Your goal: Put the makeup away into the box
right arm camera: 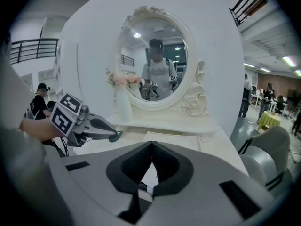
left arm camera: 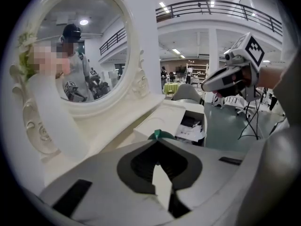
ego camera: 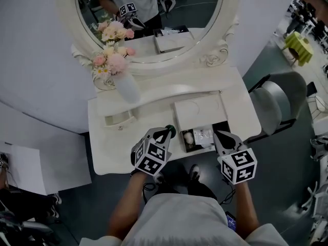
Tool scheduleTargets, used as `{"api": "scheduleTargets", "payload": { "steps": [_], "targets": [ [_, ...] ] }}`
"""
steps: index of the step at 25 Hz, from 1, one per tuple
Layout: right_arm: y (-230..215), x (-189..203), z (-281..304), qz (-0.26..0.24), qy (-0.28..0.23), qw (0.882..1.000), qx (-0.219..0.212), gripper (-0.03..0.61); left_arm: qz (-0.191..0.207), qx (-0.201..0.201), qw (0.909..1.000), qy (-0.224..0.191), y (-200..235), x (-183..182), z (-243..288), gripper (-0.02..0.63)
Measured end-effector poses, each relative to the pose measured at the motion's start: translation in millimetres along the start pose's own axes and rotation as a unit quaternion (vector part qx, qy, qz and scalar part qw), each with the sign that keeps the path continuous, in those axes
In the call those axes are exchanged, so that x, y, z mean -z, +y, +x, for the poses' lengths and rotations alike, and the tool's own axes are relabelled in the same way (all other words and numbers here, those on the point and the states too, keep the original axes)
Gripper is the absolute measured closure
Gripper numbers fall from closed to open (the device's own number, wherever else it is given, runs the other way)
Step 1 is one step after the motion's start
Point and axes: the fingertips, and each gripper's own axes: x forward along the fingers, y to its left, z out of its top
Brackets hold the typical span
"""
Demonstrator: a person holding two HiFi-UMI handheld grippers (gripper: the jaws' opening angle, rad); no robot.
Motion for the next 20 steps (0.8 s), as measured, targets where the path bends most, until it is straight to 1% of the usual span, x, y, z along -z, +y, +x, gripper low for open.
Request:
{"api": "scheduleTargets", "payload": {
  "steps": [5,10,16,20],
  "targets": [
    [-34,6,-17,0.012,-0.007,1.0,0.022,0.577,0.025,0.029,0.9993,-0.008,-29,-31,29,0.607],
    [-65,17,-32,0.03,-0.007,0.999,0.044,0.577,0.05,0.058,0.9971,-0.005,-60,-53,58,0.607],
    [-96,33,-44,0.05,-0.003,0.997,0.061,0.577,0.06,0.098,0.9933,0.009,-90,-66,95,0.607],
    [-115,46,-49,0.063,0.003,0.996,0.069,0.578,0.077,0.124,0.989,0.027,-112,-68,122,0.607]
  ]
}}
